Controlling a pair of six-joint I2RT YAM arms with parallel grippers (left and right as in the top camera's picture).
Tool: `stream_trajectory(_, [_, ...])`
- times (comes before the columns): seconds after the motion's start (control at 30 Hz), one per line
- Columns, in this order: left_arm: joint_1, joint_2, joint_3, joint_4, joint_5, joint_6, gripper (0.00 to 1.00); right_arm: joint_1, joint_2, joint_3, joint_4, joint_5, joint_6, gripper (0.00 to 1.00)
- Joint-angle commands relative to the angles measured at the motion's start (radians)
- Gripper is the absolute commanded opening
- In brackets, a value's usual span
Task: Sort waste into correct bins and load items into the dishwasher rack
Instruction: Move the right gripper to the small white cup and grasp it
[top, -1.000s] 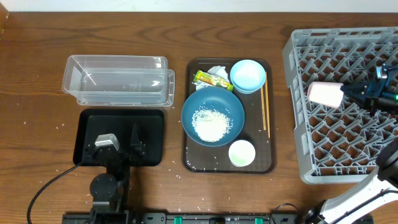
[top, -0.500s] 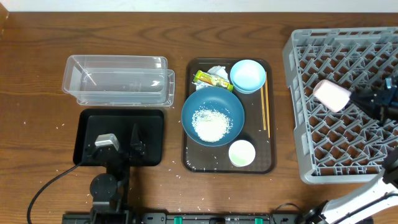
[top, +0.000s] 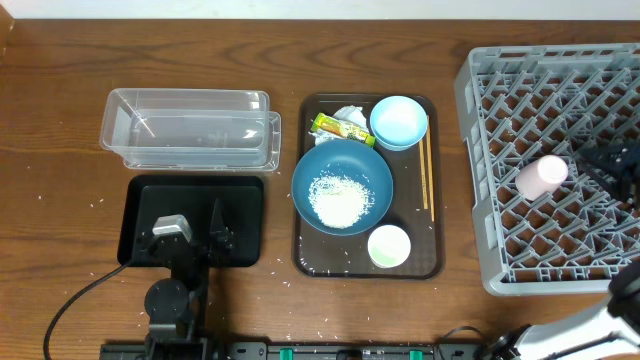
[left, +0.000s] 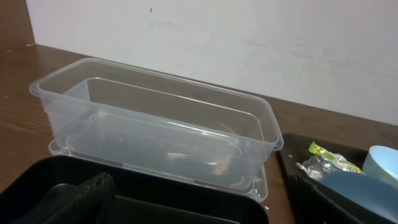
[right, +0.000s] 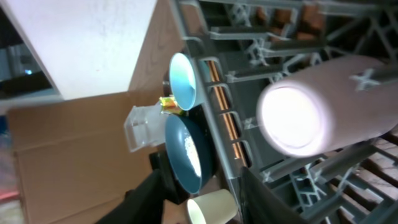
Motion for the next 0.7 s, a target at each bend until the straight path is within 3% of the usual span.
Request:
stream_trajectory(0.0, [0.005, -0.006, -0.021, -0.036, -0.005, 0.009, 0.91, 0.027, -0.132, 0.003, 0.0, 0.045, -0.008, 0.41])
stream_trajectory(0.2, [0.005, -0.006, -0.021, -0.036, -0.006, 0.01, 0.91, 0.178, -0.335, 0.003, 0.008, 0.129, 0.035, 0.42])
stream_trajectory(0.23, [0.005, -0.006, -0.021, -0.036, -0.005, 0.009, 0.91, 0.224, -0.372, 0.003, 0.008, 0.132, 0.032, 0.46])
stream_trajectory(0.3, [0.005, -0.006, -0.021, -0.036, -0.005, 0.009, 0.91, 0.345, -0.436, 0.003, 0.005, 0.174, 0.031, 0.8])
stream_trajectory(0.4, [0.005, -0.006, -0.021, -0.036, -0.005, 0.01, 0.91, 0.594, -0.501, 0.002, 0.003, 0.335, 0.056, 0.87])
stream_trajectory(0.57, [0.005, -0.006, -0.021, -0.036, -0.005, 0.009, 0.91, 0.996, -0.505, -0.002, 0.02, 0.602, 0.277, 0.54])
stream_trajectory(0.67, [0.005, -0.006, -0.021, -0.036, -0.005, 0.009, 0.91, 1.222, -0.481, -0.033, 0.064, 0.829, 0.467, 0.44])
